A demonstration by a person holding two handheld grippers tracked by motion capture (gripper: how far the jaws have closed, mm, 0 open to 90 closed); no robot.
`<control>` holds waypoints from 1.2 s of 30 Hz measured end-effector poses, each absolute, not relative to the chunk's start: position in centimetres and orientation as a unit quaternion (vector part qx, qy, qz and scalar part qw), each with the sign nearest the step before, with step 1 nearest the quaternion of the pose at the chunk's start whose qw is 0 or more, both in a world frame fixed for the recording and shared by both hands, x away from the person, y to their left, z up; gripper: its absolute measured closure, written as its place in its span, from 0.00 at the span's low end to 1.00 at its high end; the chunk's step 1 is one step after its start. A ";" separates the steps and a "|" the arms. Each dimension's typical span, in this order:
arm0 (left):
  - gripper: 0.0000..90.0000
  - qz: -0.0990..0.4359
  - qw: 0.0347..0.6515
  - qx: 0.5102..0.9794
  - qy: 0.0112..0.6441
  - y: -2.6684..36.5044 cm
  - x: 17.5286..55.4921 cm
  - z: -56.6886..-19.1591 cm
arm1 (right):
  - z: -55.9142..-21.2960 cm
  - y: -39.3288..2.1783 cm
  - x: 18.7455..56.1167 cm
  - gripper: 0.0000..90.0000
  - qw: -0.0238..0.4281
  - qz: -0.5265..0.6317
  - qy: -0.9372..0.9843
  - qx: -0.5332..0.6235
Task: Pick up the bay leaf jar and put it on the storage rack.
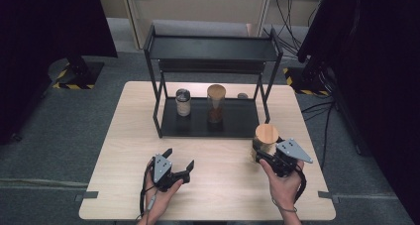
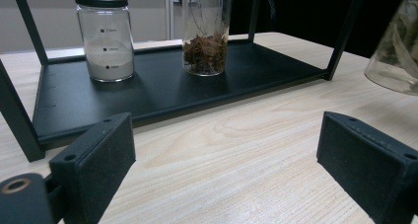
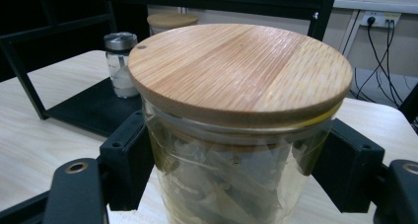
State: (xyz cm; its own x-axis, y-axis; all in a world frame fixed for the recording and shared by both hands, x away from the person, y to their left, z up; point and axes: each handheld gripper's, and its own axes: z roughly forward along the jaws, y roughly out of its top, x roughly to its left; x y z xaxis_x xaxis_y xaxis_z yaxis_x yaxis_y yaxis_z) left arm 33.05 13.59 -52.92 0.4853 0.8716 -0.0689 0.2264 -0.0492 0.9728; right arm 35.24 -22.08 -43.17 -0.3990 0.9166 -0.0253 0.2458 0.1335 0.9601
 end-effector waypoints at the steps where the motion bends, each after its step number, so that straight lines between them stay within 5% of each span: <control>1: 0.08 0.293 0.551 0.663 0.414 13.6 33.0 -52.9 | -43.0 -22.0 35.4 0.28 0.338 0.497 0.673 0.432; 36: 0.08 0.291 0.552 0.663 0.414 13.6 33.0 -52.9 | -41.6 -19.7 42.4 0.28 0.338 0.494 0.660 0.454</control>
State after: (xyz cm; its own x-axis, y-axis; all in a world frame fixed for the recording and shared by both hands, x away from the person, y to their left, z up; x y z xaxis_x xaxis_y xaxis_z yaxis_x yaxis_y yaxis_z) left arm 33.05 13.62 -52.93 0.4886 0.8696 -0.0712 0.2272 -0.0480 0.9727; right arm 42.41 -19.68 -41.61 -0.3592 0.9333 0.0029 0.2646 0.0989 0.9593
